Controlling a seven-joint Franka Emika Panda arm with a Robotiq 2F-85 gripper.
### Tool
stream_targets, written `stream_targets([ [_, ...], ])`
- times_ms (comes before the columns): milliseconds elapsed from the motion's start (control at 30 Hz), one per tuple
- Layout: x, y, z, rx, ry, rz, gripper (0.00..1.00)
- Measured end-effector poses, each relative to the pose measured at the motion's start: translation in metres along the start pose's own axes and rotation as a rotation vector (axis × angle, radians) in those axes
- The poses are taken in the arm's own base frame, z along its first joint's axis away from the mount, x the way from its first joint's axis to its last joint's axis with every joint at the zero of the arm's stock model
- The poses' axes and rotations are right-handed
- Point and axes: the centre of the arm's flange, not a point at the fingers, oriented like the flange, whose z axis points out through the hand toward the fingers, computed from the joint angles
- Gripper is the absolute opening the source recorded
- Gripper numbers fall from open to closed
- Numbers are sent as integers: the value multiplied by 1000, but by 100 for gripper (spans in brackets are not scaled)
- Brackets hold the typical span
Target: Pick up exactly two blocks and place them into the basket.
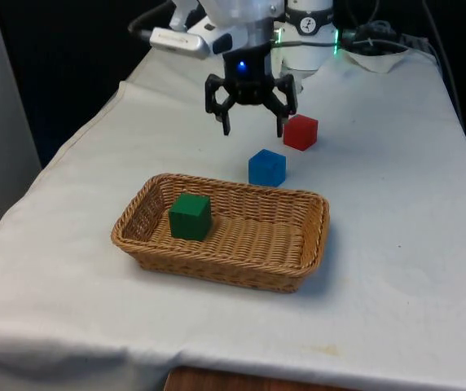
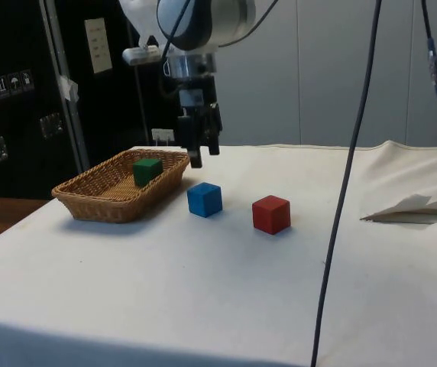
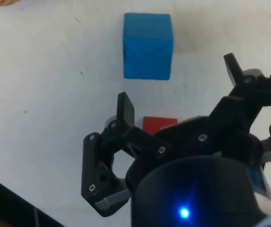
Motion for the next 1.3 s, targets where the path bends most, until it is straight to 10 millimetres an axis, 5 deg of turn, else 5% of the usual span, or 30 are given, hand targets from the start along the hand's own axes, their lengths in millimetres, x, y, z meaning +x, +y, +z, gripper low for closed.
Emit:
stream_targets([
  [667,9,-38,37,-1,-23,39,100],
  [1300,10,-41,45,-14,-24,46,100],
])
